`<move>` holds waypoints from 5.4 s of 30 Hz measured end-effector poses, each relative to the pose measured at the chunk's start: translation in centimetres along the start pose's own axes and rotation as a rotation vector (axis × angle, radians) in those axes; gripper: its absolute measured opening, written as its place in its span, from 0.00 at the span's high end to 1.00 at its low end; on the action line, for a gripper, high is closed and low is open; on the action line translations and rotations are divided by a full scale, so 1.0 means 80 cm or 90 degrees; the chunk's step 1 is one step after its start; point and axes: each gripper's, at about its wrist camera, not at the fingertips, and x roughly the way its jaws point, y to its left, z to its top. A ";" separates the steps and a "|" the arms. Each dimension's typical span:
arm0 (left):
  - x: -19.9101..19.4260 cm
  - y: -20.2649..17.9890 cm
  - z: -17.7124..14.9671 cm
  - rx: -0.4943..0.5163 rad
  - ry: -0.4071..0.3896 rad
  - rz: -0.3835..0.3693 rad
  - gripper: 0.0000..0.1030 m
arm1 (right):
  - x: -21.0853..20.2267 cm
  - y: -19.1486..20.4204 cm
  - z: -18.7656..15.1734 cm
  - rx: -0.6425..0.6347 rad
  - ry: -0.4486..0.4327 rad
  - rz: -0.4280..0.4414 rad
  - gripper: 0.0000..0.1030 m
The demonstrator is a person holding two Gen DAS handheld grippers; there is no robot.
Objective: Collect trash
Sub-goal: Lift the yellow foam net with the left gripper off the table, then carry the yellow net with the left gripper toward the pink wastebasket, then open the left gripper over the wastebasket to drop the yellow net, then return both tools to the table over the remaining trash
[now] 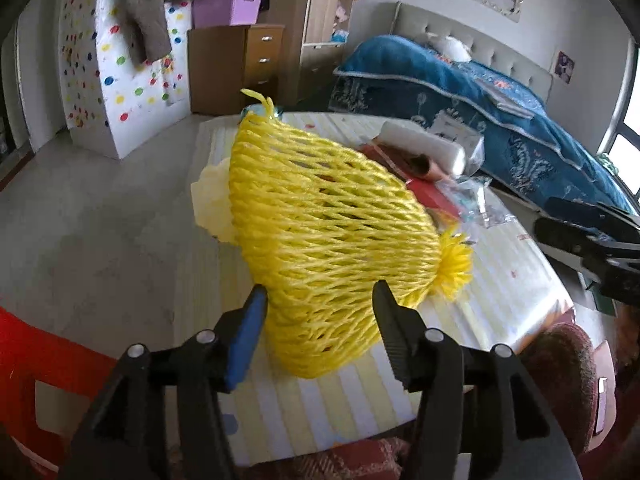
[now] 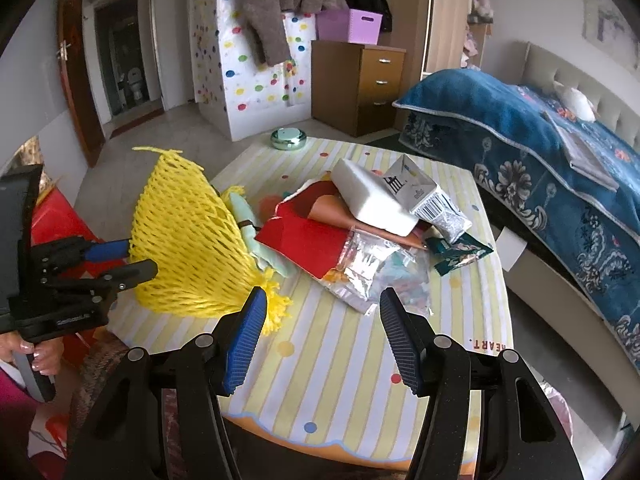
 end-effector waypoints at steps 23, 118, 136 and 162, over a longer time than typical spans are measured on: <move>0.048 0.026 0.016 -0.039 0.063 -0.012 0.45 | 0.009 0.004 -0.009 -0.010 0.021 0.011 0.38; -0.014 -0.455 0.030 0.343 -0.154 -0.221 0.88 | -0.220 -0.275 -0.175 0.283 -0.104 -0.235 0.99; 0.076 -0.566 -0.002 0.418 -0.047 -0.251 0.37 | -0.154 -0.391 -0.283 0.443 0.006 -0.260 0.87; -0.005 -0.296 0.014 0.225 -0.078 -0.019 0.31 | -0.148 -0.236 -0.139 0.304 -0.050 -0.128 0.59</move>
